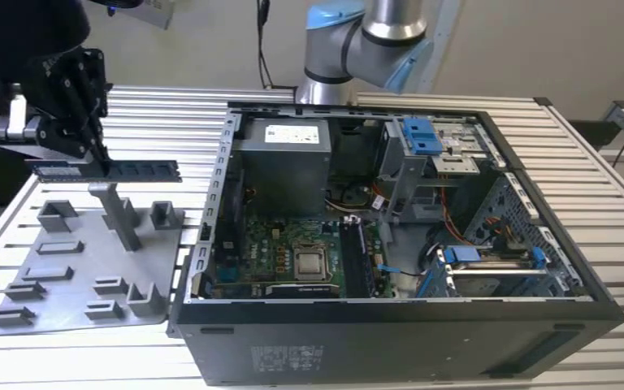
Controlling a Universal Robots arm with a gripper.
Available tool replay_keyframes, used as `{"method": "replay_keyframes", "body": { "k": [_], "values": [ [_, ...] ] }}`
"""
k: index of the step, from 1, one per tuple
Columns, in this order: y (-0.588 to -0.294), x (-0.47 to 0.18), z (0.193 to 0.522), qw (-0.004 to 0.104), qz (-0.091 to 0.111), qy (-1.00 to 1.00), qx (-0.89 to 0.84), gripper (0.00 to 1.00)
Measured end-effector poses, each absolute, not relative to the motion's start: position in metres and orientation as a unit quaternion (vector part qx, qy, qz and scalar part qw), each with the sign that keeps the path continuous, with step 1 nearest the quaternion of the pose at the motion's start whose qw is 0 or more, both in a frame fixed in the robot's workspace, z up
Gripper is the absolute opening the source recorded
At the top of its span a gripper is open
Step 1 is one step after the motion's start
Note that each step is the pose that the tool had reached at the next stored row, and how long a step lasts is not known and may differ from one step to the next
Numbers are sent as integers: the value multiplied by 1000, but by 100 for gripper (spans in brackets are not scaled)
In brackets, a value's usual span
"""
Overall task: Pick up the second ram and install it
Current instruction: 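Pick up the second ram and move it above second insertion slot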
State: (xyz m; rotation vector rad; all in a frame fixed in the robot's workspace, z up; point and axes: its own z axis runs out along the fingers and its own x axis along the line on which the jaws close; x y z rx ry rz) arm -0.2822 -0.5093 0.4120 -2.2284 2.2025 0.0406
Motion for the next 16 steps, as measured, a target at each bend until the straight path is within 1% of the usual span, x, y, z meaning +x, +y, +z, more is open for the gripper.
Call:
{"method": "replay_keyframes", "body": {
  "k": [16],
  "values": [
    [-509, -209, 412, 4, 13, 703, -711, 14]
  ]
}}
